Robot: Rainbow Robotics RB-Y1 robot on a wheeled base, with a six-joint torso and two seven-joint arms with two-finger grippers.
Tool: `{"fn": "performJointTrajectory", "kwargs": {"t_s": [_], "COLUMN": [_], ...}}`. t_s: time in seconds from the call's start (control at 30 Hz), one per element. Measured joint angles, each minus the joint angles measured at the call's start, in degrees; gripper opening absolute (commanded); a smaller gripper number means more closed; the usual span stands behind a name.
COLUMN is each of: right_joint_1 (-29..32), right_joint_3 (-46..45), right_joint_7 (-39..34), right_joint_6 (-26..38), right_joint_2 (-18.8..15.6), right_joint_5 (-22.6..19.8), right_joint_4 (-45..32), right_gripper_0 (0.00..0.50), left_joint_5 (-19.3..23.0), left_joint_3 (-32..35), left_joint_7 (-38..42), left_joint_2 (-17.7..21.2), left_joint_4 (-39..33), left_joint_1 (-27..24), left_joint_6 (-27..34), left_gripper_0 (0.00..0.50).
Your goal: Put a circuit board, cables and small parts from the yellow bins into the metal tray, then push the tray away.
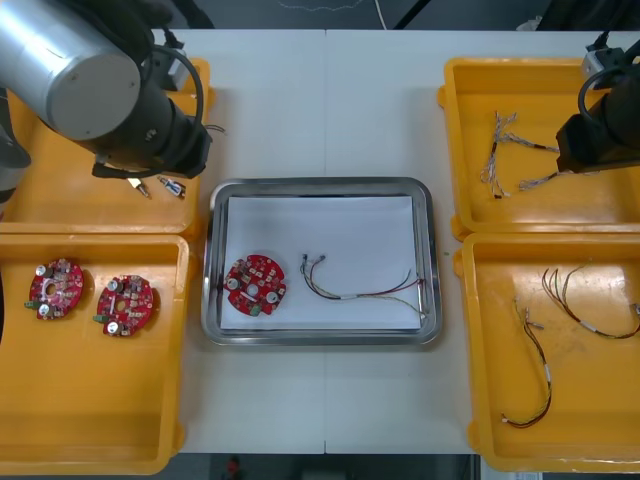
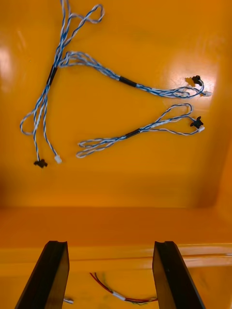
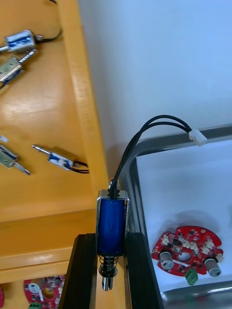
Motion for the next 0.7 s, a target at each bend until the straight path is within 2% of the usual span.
{"fn": "performJointTrajectory", "kwargs": {"t_s": [0.23,0.53,0.7], "right_joint_1": [-5.59,-9.46,-13.79], "right_joint_3": [-2.59,-5.19,-7.33], "right_joint_7": [-6.10,-18.26,-25.33], "right_joint_6": [0.00,0.00,0.00], "right_joint_2": [0.64,2.34,3.70], "right_joint_5": [1.06,8.89,10.97], "right_joint_4": [10.38,19.07,26.85], "right_gripper_0": [0.500,0.500,0.500], "left_joint_5": [-3.94,-6.45,-6.63], "left_joint_3": [-7.65,-14.16,-16.14], "left_joint_7": [2.11,4.39,4.96], "left_joint_2": [-2.04,-4.15,-4.49], "left_joint_4": [1.04,8.02,11.20], "left_joint_1": [0.02,0.03,0.03], "left_joint_6": [-3.68,-10.63,-14.21], "left_gripper_0": [0.000,0.001,0.001]}}
